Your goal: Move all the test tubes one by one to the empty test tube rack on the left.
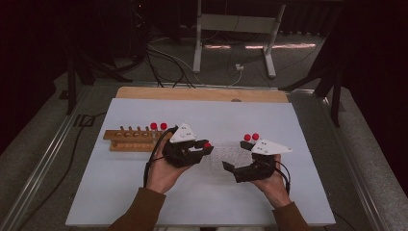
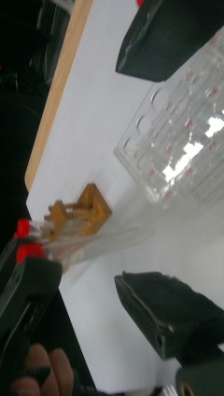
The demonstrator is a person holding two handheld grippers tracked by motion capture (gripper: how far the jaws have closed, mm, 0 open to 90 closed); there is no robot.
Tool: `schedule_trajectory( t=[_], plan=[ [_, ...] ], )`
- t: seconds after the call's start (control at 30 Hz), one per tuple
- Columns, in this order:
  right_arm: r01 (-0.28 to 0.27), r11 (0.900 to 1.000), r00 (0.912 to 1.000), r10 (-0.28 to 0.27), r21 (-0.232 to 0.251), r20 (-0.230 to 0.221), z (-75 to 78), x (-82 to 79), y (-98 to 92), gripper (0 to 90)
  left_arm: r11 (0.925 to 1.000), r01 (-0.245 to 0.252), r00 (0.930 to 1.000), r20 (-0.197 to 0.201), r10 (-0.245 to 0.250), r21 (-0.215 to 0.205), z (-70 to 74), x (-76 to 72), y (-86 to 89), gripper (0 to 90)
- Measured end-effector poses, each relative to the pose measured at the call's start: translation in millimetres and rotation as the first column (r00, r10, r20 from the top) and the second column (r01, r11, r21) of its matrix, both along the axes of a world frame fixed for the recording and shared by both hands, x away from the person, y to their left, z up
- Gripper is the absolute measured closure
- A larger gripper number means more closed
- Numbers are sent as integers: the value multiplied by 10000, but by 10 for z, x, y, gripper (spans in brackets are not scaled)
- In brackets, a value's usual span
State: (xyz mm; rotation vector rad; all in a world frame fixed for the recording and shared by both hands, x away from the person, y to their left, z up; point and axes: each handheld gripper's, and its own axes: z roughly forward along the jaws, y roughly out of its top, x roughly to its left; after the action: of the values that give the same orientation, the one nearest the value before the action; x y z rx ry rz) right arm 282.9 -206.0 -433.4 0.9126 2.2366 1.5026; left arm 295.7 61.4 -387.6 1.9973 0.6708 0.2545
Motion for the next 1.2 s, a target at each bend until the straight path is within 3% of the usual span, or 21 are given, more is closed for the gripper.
schedule_trajectory(
  t=[0.37, 0.67, 0.9, 1.2],
  plan=[
    [186, 9994, 9998, -188, 277, 79, 31, 11, -118, 0, 9973, -683, 9976, 123, 686, -266, 68, 25, 305, 709],
    [381, 9981, 9990, -392, 474, 227, 65, 11, -206, 0, 9897, -1382, 9899, 273, 1393, -370, 129, 55, 591, 709],
    [461, 9974, 9985, -476, 560, 263, 84, 13, -253, 0, 9790, -2001, 9787, 401, 2016, -380, 194, 85, 818, 709],
    [469, 9970, 9985, -485, 612, 249, 87, 14, -273, 0, 9576, -2880, 9555, 635, 2880, -96, 239, 131, 1057, 709]
  ],
)
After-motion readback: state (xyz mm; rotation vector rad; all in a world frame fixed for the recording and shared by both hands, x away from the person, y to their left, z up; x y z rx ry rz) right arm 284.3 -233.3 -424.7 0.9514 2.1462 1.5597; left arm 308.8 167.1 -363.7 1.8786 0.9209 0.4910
